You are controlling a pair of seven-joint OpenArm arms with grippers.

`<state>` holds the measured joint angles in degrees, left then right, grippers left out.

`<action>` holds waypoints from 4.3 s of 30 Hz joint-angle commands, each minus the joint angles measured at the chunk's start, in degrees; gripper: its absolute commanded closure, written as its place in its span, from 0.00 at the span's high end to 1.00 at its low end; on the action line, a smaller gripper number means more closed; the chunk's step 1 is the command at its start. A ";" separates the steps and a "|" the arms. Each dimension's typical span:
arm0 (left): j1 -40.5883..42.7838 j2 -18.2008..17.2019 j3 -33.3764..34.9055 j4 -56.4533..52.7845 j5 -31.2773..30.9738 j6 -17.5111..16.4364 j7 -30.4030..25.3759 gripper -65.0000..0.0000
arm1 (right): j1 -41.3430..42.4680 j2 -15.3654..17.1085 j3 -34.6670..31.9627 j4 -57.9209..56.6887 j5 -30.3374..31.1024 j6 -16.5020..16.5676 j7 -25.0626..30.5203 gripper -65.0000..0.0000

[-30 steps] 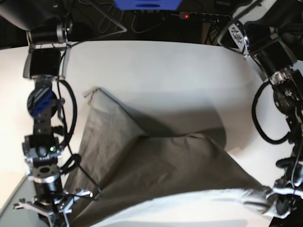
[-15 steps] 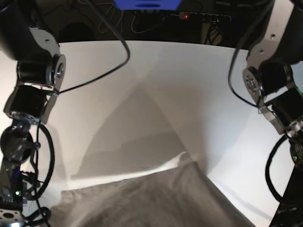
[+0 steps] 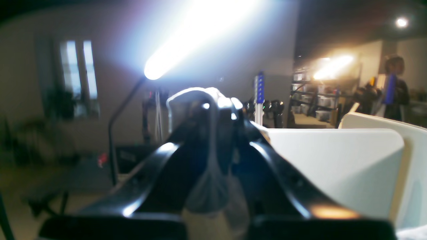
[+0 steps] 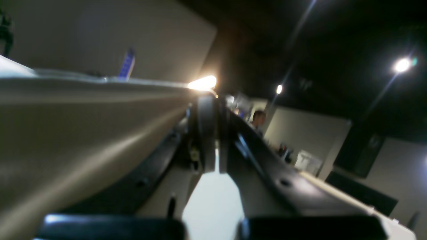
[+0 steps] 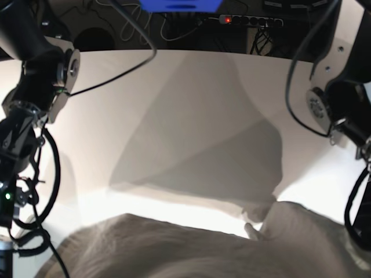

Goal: Layout the t-shirt on the table in an organized manner, then fold the t-shirt properly
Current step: 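Lift the shirt with both grippers and swing it up toward the arms, then lower the shirt onto the table with both grippers and release it, then reach the left gripper across the shirt and grasp a fold near the right gripper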

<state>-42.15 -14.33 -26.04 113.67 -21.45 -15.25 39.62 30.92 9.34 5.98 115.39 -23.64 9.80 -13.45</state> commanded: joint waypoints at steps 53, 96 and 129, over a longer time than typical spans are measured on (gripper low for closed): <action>-4.75 -0.05 6.66 -62.72 -0.57 0.43 -17.77 0.51 | 13.17 0.02 5.49 -70.34 6.63 -0.70 16.66 0.70; 36.74 14.46 7.19 -57.10 18.33 0.43 -17.59 0.38 | -44.15 -9.39 5.93 -22.16 6.63 -0.62 16.22 0.70; 43.34 11.91 59.58 -21.40 17.80 0.34 -18.21 0.51 | -45.29 -9.21 18.15 -23.48 6.89 -0.62 16.05 0.70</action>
<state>1.76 -3.01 33.52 90.76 -3.05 -14.81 22.85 -14.79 -0.16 23.90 91.13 -17.12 9.43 1.19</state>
